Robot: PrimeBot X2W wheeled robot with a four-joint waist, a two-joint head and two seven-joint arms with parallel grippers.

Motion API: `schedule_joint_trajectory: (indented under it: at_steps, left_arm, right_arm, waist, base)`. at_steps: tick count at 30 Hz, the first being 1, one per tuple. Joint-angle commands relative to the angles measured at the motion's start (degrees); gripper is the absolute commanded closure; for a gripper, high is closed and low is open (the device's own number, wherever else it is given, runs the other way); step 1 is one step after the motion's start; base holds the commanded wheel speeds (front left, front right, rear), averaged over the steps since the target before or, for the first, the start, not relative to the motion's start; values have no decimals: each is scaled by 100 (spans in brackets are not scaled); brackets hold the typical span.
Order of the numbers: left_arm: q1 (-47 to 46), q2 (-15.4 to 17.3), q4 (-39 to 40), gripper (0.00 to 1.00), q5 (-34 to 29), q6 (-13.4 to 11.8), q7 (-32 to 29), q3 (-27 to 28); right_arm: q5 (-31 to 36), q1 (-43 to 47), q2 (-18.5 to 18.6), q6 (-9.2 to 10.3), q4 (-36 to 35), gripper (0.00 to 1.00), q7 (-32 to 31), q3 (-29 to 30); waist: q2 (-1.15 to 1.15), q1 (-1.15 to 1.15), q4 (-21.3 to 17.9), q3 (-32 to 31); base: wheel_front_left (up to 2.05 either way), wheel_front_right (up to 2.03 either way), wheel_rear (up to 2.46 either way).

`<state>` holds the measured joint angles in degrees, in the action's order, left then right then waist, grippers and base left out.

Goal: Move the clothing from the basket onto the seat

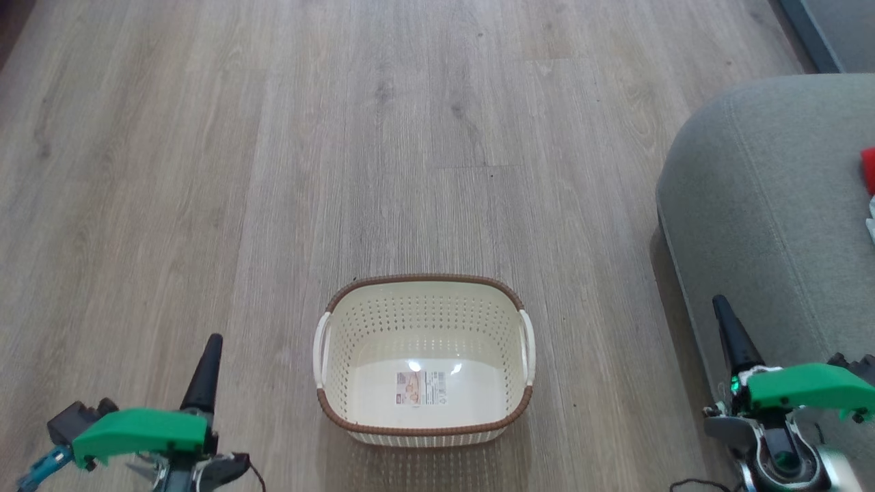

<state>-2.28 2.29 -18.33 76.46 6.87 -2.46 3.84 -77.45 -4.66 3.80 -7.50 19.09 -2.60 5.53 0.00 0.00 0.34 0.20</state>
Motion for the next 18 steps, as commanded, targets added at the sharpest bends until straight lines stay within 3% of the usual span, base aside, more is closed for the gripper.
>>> schedule_joint_trajectory:
  at_steps: [1,18]
  left_arm:
    - [-339,52,229,100,151,34,-46,185]
    - [-381,57,387,100,1287,56,-333,253]
  right_arm:
    - [-151,-170,-10,1,-252,100,-39,-59]
    - [-1208,-156,-76,1,-456,100,-320,69]
  waist:
    - [0,0,-1,0]
    - [0,0,-28,-2]
  base:
    - [0,0,0]
    - [0,0,0]
